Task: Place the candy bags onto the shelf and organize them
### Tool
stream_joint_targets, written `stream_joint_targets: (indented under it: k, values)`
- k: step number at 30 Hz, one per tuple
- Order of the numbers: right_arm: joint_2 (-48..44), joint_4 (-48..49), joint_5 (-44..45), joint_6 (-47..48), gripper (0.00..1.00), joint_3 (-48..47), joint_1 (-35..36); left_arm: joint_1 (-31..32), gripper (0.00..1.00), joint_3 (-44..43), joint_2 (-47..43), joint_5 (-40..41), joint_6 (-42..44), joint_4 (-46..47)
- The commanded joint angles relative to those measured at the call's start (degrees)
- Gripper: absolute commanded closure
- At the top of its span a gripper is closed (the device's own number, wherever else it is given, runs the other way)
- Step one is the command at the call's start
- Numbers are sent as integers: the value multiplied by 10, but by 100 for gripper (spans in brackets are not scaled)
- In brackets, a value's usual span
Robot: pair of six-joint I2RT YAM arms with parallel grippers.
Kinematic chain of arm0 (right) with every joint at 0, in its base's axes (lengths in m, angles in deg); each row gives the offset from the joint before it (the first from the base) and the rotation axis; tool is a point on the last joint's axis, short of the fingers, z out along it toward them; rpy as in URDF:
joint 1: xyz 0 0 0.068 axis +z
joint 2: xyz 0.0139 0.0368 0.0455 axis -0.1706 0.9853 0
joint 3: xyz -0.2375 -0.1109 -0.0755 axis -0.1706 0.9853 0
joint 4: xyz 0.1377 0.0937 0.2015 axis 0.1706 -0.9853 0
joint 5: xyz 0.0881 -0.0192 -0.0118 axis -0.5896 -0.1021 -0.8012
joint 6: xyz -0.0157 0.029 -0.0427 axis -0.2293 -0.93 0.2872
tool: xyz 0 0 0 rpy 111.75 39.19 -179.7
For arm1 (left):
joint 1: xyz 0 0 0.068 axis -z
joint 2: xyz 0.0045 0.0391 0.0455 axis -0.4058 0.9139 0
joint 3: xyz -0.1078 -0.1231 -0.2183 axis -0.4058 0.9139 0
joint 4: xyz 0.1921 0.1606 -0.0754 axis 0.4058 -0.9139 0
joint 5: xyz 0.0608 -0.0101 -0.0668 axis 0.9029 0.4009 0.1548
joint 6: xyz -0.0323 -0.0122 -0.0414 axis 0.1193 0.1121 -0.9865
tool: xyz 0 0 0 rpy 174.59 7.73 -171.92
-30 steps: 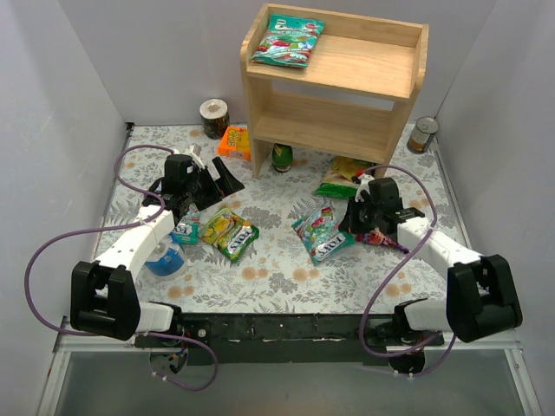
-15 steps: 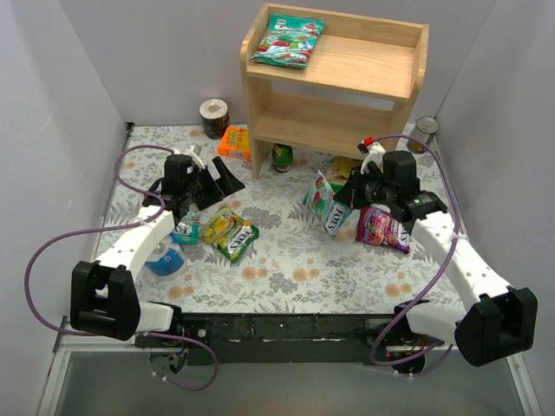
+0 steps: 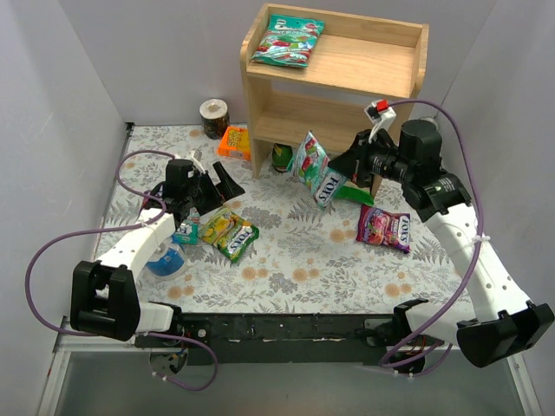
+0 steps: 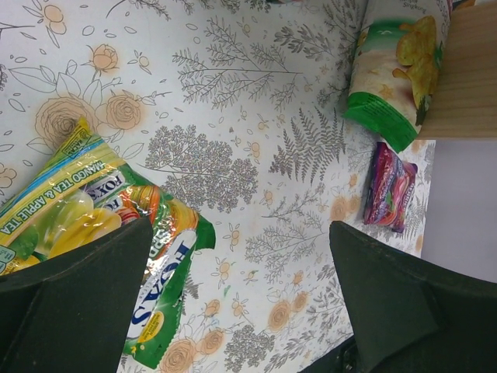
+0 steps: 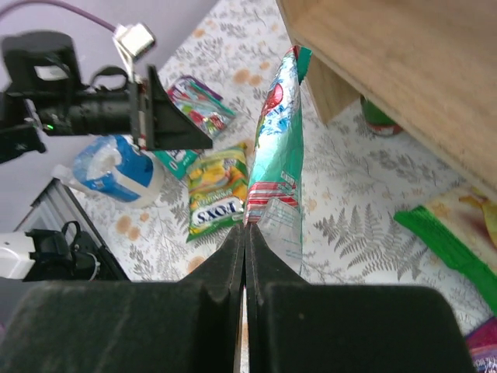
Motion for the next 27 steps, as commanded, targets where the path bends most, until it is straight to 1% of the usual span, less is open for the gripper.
stream_joint_targets:
  k: [1, 3, 4, 6, 7, 9, 12, 14, 15, 17, 18, 19, 21, 23, 24, 27]
  values:
    - [-5, 54, -24, -12, 99, -92, 3, 3, 2, 6, -28, -2, 2, 6]
    - [3, 66, -24, -14, 99, -117, 4, 3, 2, 7, -29, 0, 3, 7]
    - [16, 73, -25, -14, 99, -147, 4, 2, 2, 6, -33, 0, 5, 6]
    - [30, 82, -24, -16, 99, -177, 4, 3, 2, 7, -36, 1, 5, 6]
    - [47, 89, -24, -16, 99, -211, 4, 3, 2, 7, -39, 2, 7, 6]
    - [63, 103, -18, -21, 99, -243, 4, 2, 2, 6, -41, 2, 8, 6]
    - [93, 131, 19, -26, 99, -292, 4, 2, 2, 4, -48, 4, 8, 4]
    - [103, 162, 47, -27, 99, -300, 4, 2, 2, 2, -54, 6, 8, 2]
    - [105, 179, 78, -35, 99, -298, 4, 2, 2, 2, -57, 6, 8, 2]
    - [103, 238, 108, -38, 99, -280, 3, 2, 2, 0, -61, 7, 10, 0]
    - [102, 255, 143, -42, 99, -277, 4, 2, 2, -1, -61, 7, 10, -1]
    - [103, 283, 157, -49, 99, -277, 3, 2, 2, -3, -63, 6, 10, -1]
    - [112, 306, 188, -50, 99, -292, 3, 2, 2, -5, -64, 6, 12, -5]
    - [124, 319, 196, -52, 99, -305, 4, 3, 2, -4, -66, 7, 12, -8]
    - [132, 319, 219, -50, 99, -320, 3, 2, 2, -5, -67, 7, 12, -8]
    - [135, 339, 248, -50, 99, -324, 3, 3, 2, -3, -71, 9, 13, -9]
